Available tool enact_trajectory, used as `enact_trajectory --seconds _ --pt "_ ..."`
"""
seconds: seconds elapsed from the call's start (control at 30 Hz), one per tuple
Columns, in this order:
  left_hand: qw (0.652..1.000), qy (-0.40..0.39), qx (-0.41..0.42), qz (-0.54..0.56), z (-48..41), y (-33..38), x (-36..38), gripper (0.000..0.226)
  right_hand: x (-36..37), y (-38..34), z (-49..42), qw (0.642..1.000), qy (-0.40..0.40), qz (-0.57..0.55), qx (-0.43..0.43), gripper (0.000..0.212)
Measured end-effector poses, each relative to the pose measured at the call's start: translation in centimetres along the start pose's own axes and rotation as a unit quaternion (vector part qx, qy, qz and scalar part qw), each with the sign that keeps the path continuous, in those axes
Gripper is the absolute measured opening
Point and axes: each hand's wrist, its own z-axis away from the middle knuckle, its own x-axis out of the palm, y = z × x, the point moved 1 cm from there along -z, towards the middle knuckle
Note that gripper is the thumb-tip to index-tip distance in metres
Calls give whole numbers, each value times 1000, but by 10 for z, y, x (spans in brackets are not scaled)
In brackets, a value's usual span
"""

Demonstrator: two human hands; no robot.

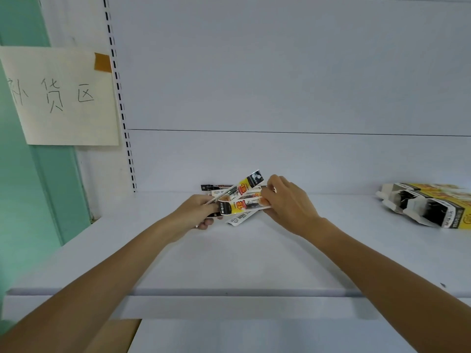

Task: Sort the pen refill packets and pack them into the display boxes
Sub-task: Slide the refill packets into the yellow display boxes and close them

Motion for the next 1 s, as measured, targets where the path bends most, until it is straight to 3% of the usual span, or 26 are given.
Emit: enact_trajectory --seconds 0.1,0.17,0.27,0.37,0.43,0.53,0.57,0.6,0.67,0.7,0.77,0.83,0.9,1.0 --pt "992 50 -28 109 3 0 3 33 2 3 2 997 -37 43 51 34" --pt "982 78 -26 171 5 2 7 32 -1 3 -1 979 -93 -43 176 28" --pt "991 59 12 118 4 3 24 27 -2 -10 -13 893 -172 -275 312 21" --pt "994 19 93 -48 1 6 45 20 -9 -29 -26 823 -195 -405 347 40" --pt "980 11 138 -145 3 6 49 20 -11 -33 -27 826 -211 -400 336 41" --pt "955 18 163 -246 4 1 38 22 -13 -24 -19 878 -214 -301 304 34" --pt "938 50 182 -289 6 1 32 20 -14 -21 -15 897 -225 -259 279 32" --pt "897 113 236 -356 9 3 28 18 -15 -19 -12 913 -236 -223 246 30" --pt "750 231 400 -473 9 9 22 24 -19 -16 -8 928 -260 -194 185 23" --pt "692 239 457 -506 10 11 23 36 -21 -16 -7 928 -272 -196 163 20" --pt "652 216 469 -555 -1 9 25 63 -25 -20 -6 931 -287 -194 114 17" --pt "657 168 404 -613 -10 7 31 68 -31 -26 -7 942 -279 -178 57 20" --pt "681 128 327 -643 -15 6 35 47 -37 -28 -7 944 -271 -183 35 29" --pt "766 111 216 -595 -18 2 36 30 -39 -16 -3 940 -270 -194 77 41"
